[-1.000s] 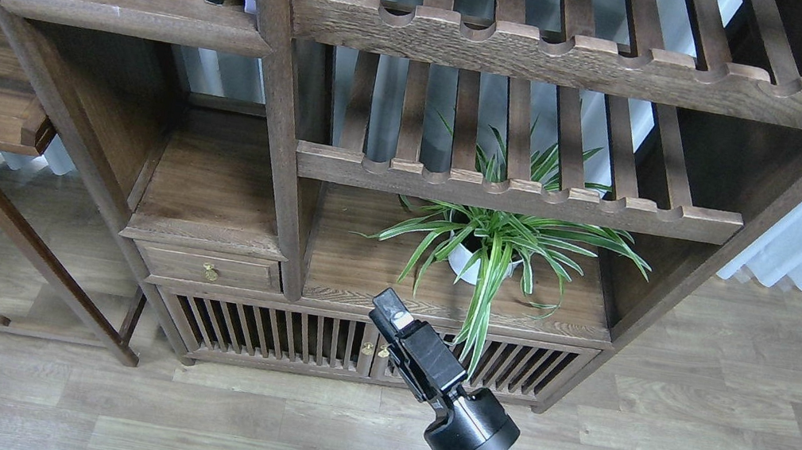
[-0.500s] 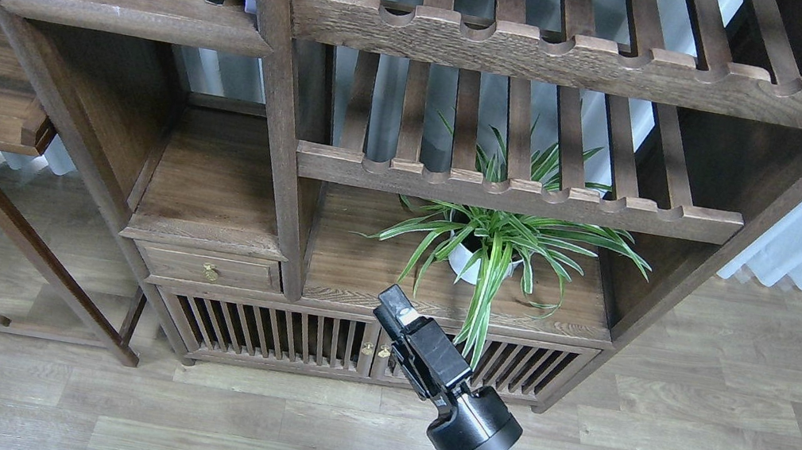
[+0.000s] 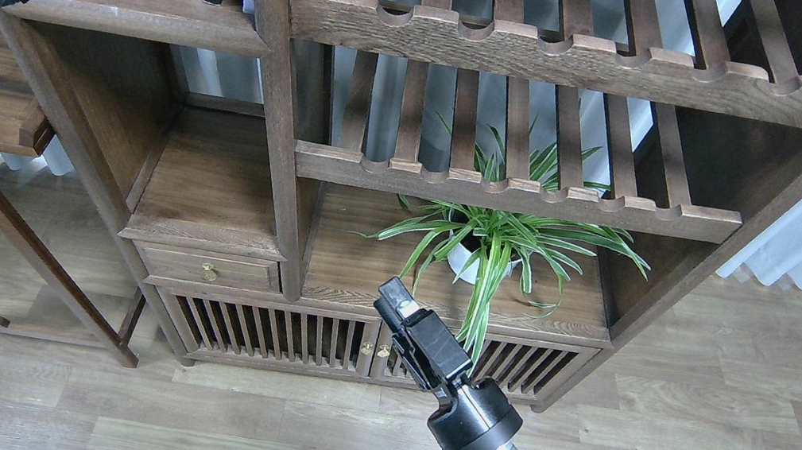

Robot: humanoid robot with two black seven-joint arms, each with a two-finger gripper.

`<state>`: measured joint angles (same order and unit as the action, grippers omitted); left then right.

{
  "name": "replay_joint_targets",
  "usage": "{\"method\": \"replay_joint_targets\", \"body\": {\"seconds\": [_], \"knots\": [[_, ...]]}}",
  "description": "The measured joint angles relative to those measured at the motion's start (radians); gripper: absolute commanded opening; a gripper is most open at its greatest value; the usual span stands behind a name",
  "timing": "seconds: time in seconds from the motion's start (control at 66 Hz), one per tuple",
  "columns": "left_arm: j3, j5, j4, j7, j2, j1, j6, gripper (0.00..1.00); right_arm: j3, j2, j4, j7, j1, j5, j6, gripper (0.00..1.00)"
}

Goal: Organize books on shelf

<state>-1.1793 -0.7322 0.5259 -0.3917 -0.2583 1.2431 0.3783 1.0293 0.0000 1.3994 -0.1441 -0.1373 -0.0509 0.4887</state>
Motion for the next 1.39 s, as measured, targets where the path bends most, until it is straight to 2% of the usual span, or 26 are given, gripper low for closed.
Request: {"method": "replay_joint_targets", "body": {"seconds": [0.121,0.561,0.773,0.848,0.924,1.227,1.394], "knots": [[0.018,0.031,0.066,0.004,0.014,-0.006,0.002,0.32,-0.001,0.0,-0.017,0.0,0.01,-0.011,0.0,0.69],[-0.006,0.042,0.237,0.008,-0.066,-0.14,0.004,0.3,-0.01,0.0,-0.018,-0.004,-0.001,-0.018,0.0,0.69],[-0.026,0.049,0.247,0.008,-0.091,-0.151,0.005,0.32,-0.013,0.0,-0.017,-0.006,-0.005,-0.017,0.0,0.69],[-0.037,0.052,0.247,0.008,-0.093,-0.151,0.006,0.28,-0.013,0.0,-0.017,-0.006,-0.005,-0.017,0.0,0.69],[-0.04,0.053,0.247,0.008,-0.095,-0.151,0.007,0.28,-0.013,0.0,-0.016,-0.006,-0.005,-0.017,0.0,0.69],[-0.044,0.063,0.236,0.005,-0.106,-0.15,0.008,0.42,-0.017,0.0,-0.014,-0.008,-0.016,-0.015,0.0,0.69],[-0.049,0.072,0.221,0.002,-0.106,-0.137,0.001,0.45,-0.017,0.0,-0.014,-0.008,-0.027,-0.01,0.0,0.69]]}}
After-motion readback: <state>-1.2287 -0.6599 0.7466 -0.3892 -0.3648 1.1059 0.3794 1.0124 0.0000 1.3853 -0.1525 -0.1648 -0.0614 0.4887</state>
